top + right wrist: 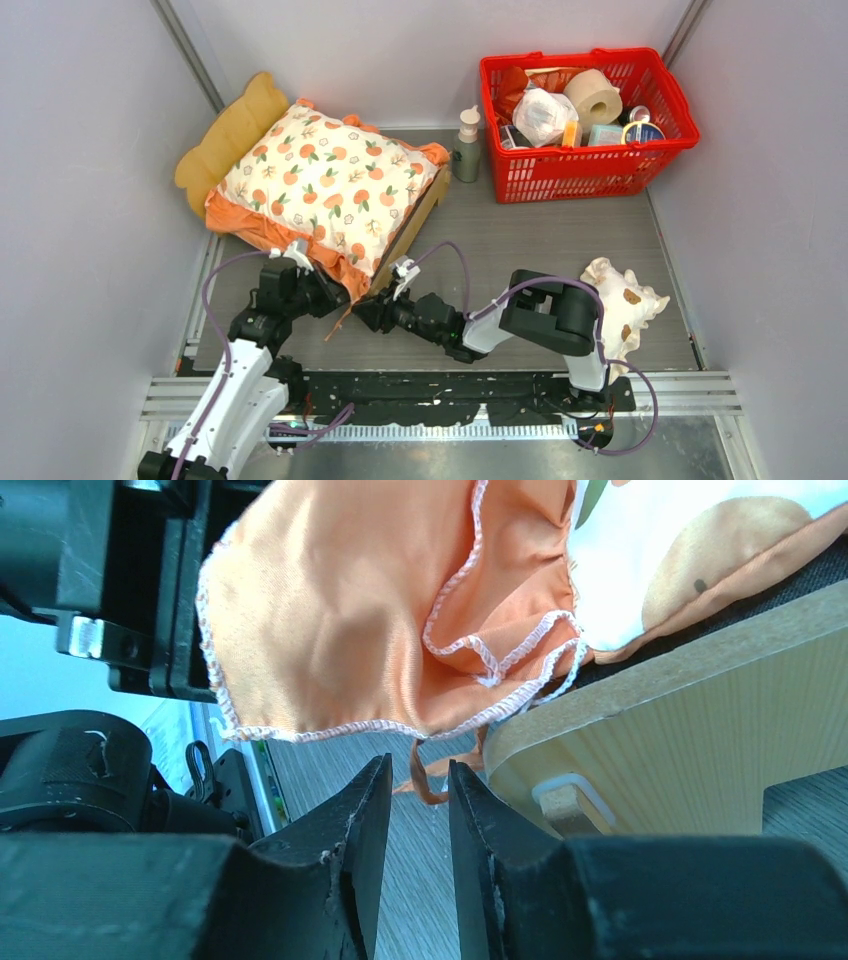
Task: Set up the pet bed
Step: Tie the ropes to the bed frame.
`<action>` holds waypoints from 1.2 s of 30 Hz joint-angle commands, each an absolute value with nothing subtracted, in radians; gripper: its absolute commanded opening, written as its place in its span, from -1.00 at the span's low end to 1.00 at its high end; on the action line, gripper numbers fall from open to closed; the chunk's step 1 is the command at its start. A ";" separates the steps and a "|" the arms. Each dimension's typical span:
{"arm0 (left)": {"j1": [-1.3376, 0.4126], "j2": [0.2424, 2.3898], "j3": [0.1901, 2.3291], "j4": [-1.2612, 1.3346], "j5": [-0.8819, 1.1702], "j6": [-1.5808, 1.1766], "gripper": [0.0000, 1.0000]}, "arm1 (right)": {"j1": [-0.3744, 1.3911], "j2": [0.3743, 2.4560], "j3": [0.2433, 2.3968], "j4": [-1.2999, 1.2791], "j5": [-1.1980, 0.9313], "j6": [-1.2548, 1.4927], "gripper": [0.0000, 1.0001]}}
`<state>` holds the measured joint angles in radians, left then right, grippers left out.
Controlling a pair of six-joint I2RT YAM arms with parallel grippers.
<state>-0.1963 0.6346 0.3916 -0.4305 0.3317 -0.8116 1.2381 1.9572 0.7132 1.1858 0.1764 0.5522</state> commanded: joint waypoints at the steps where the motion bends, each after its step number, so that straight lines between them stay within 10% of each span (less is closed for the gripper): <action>1: -0.196 0.628 0.388 -0.393 0.323 -0.833 -1.00 | 1.254 1.956 0.724 1.270 0.236 0.544 -0.33; 18: -0.196 0.610 0.374 -0.363 0.294 -0.876 -1.00 | 1.281 2.002 0.752 1.259 0.292 0.532 -0.38; 27: -0.196 0.602 0.359 -0.350 0.281 -0.890 -1.00 | 1.279 1.986 0.744 1.289 0.328 0.518 -0.89; 32: -0.196 0.628 0.416 -0.438 0.228 -0.839 -0.23 | 1.279 1.937 0.770 1.143 0.331 0.517 -0.89; 36: -0.197 0.625 0.486 -0.549 0.087 -0.786 -0.08 | 1.276 1.912 0.783 1.043 0.314 0.551 -0.90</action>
